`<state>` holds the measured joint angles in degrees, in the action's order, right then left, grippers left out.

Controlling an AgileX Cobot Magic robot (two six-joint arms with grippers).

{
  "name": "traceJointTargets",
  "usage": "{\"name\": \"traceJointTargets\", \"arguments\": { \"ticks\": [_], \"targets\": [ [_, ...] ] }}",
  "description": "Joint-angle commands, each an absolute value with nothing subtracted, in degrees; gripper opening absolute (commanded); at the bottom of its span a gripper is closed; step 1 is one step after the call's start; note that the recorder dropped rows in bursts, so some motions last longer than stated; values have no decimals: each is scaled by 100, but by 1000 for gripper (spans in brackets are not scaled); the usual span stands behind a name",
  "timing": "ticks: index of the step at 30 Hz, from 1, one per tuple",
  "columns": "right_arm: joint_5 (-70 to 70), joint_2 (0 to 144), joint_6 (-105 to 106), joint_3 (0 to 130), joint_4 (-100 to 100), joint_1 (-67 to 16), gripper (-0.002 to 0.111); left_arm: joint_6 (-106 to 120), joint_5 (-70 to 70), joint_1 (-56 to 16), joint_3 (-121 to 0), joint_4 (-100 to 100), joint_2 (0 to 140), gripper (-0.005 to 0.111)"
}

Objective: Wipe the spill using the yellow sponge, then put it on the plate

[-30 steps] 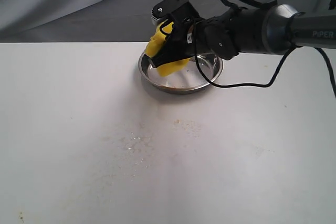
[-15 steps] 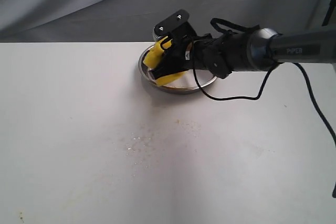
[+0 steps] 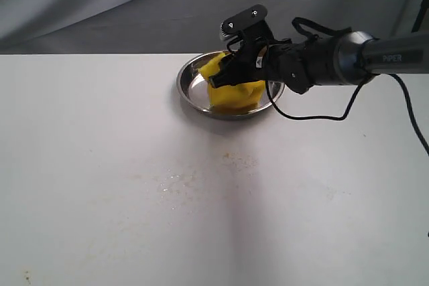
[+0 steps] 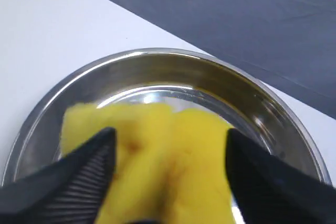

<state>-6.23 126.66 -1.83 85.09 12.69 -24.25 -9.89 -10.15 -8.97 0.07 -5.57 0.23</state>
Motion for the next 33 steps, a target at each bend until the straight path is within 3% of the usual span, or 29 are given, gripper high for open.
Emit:
{"name": "traceJointTargets", "arguments": {
  "ticks": [1, 6, 14, 27, 33],
  "targets": [
    [-1125, 12840, -216, 8516, 1085, -2400, 92, -988, -1053, -928, 0, -532, 0, 0],
    [-1223, 12803, -215, 8516, 862, -2400, 93, -1000, -1053, -928, 0, -532, 0, 0],
    [-772, 12192, -148, 8516, 832, -2400, 67, -1000, -1053, -928, 0, -532, 0, 0],
    [2718, 10592, 765, 8516, 1920, -2389, 32, -985, -1053, -928, 0, -532, 0, 0],
    [3255, 10259, 723, 8516, 1247, -2389, 27, -1000, -1053, -928, 0, -532, 0, 0]
  ]
}}
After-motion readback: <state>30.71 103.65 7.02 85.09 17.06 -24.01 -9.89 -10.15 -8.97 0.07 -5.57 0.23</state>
